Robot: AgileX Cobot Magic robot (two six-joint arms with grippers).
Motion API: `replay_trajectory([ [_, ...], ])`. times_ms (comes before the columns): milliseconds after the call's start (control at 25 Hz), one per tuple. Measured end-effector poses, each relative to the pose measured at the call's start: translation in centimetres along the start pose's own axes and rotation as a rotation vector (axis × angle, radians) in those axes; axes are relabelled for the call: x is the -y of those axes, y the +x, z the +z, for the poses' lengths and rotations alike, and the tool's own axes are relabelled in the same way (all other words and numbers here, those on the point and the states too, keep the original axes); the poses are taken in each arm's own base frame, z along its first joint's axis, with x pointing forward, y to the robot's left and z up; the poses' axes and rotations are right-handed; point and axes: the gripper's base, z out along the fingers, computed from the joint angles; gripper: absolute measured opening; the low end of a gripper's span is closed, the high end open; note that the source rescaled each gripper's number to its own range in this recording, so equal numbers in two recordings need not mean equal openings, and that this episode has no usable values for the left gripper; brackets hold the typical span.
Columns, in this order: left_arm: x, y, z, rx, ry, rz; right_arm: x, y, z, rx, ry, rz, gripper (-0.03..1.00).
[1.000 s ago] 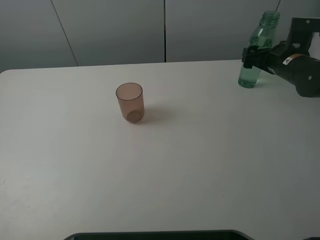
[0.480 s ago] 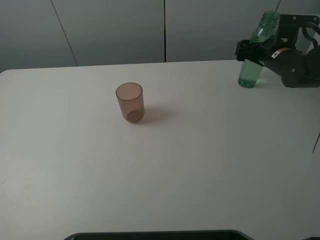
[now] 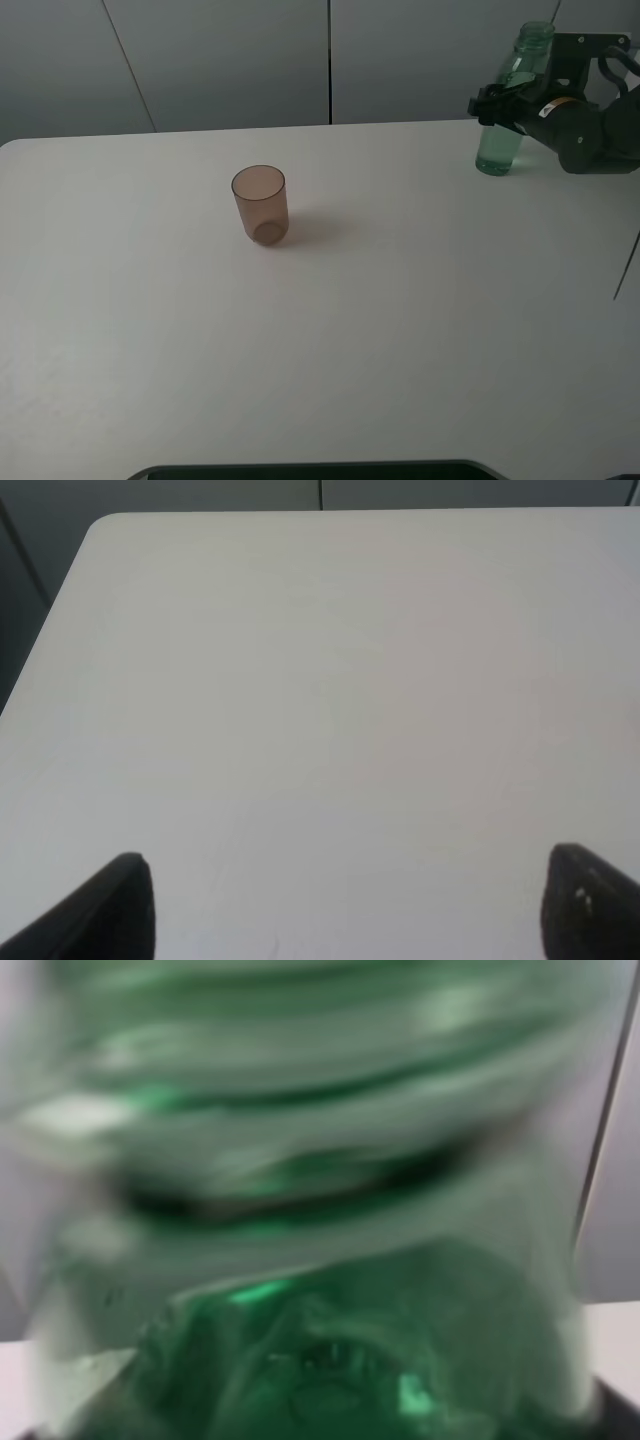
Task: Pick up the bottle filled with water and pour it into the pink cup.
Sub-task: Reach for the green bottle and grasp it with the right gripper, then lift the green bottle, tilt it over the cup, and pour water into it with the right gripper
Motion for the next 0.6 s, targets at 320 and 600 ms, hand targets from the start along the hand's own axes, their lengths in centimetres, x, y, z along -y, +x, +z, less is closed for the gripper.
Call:
replay_trajectory([
  [320, 0.0, 0.0, 0.0, 0.0, 0.0, 0.0, -0.09, 0.11, 0.02, -0.006, -0.01, -0.027, 0.03],
  [600, 0.0, 0.0, 0.0, 0.0, 0.0, 0.0, -0.08, 0.16, 0.02, -0.012, -0.01, -0.052, 0.01],
])
